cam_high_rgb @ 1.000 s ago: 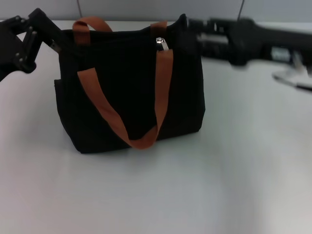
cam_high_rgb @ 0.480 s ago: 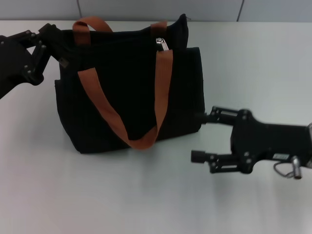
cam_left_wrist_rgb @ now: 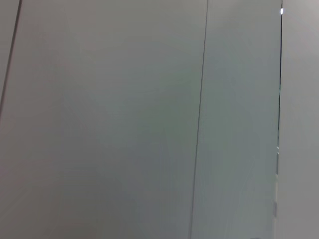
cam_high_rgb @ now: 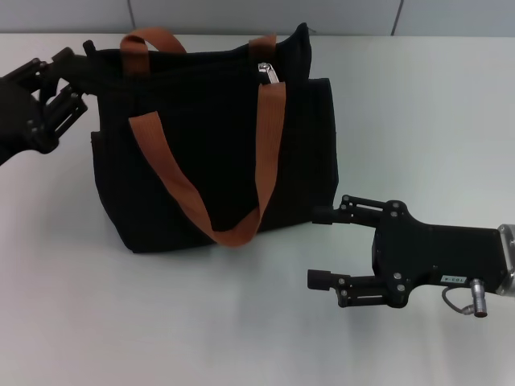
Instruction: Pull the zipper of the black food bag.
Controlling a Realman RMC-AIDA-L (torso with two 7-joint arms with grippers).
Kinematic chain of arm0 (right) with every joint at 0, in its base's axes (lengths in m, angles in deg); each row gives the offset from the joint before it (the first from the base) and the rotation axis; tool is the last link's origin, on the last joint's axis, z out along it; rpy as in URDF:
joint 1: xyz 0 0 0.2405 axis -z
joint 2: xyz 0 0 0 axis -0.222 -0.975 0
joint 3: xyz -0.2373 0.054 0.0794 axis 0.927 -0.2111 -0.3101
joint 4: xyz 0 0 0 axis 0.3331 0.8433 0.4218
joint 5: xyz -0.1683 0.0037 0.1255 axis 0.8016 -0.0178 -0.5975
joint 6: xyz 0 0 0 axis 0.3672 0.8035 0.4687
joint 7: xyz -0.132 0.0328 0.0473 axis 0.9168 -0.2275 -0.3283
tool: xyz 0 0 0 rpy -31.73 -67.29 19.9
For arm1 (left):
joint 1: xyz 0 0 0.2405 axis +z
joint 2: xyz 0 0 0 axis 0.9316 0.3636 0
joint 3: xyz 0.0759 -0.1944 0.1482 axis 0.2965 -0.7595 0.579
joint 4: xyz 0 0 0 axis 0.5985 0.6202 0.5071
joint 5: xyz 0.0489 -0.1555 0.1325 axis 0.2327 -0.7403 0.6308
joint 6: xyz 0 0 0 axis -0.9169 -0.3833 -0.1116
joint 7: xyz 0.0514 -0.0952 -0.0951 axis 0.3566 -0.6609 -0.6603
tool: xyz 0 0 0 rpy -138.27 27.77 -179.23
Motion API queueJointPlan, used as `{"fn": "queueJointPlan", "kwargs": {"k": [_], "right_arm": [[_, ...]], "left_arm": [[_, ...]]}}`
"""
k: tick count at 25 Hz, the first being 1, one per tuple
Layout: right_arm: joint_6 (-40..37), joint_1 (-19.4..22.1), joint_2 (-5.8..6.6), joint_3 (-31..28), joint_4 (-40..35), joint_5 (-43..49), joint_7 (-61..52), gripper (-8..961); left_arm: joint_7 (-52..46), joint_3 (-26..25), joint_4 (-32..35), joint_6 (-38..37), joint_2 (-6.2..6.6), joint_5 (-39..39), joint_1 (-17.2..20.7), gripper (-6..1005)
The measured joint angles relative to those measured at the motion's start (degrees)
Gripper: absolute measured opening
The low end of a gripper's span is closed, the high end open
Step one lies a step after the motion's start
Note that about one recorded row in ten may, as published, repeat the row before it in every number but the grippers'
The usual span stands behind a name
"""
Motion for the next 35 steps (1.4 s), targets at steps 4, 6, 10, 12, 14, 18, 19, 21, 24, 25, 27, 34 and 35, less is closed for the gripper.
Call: {"fn": "queueJointPlan", "kwargs": {"k": [4,6,10,12,14,18,19,21,24,25,27,34,35], "right_arm": [[0.32,0.09,-0.02,0.0,0.32,0.01,0.02,810],[0.4,0.1,-0.03,-0.03,0.38,0.01,0.08,810],[0.66,0.11,-0.05,-0.15,0.92,0.01,1.11,810],[0.84,0.12,-0.05,-0.19,1.09,0.01,1.27,810],[1.11,0.12,-0.06,-0.3,1.51,0.01,1.37,810],[1.38,-0.09,-0.06,-0.53,2.62,0.0,1.46,810],[1.5,-0.11,-0.06,-0.55,2.65,0.0,1.49,810],[1.88,-0.15,-0.06,-0.6,2.67,-0.02,1.55,810],[3.0,-0.32,-0.06,-0.34,2.7,-0.12,1.58,810],[3.37,-0.41,-0.06,-0.13,2.72,-0.12,1.58,810],[3.37,-0.47,-0.08,-0.06,2.77,-0.12,1.59,810],[3.45,-1.37,-0.14,1.02,4.61,1.76,2.99,810],[3.55,-1.52,-0.14,1.23,4.89,2.08,3.07,810]], "left_arm": [[-5.03,0.25,2.16,-1.09,1.9,3.77,0.08,401],[-9.36,0.31,3.99,-2.23,3.33,6.74,0.05,475],[-20.86,0.28,9.33,-8.06,7.19,12.71,-0.36,620],[-22.4,-0.15,9.49,-11.2,8.06,13.08,-0.52,689],[-22.73,-0.79,8.96,-15.53,8.44,12.53,-0.61,758],[-20.69,1.53,8.41,-18.61,7.08,9.61,-0.06,790],[-18.58,2.55,7.86,-18.6,5.95,9.43,0.15,789],[-15.61,3.47,7.06,-18.58,4.6,9.47,0.22,788],[-10.38,6.47,5.81,-18.56,3.11,9.7,0.26,787],[-6.07,10.41,4.9,-18.37,1.85,10.19,0.33,787],[-4.18,12.92,4.56,-17.81,1.01,11.12,0.34,786],[0.13,15.03,1.97,-10.34,-1.22,19.47,-0.09,785],[0.95,15.05,0.64,-8.83,-1.36,20.78,-0.26,784]]}}
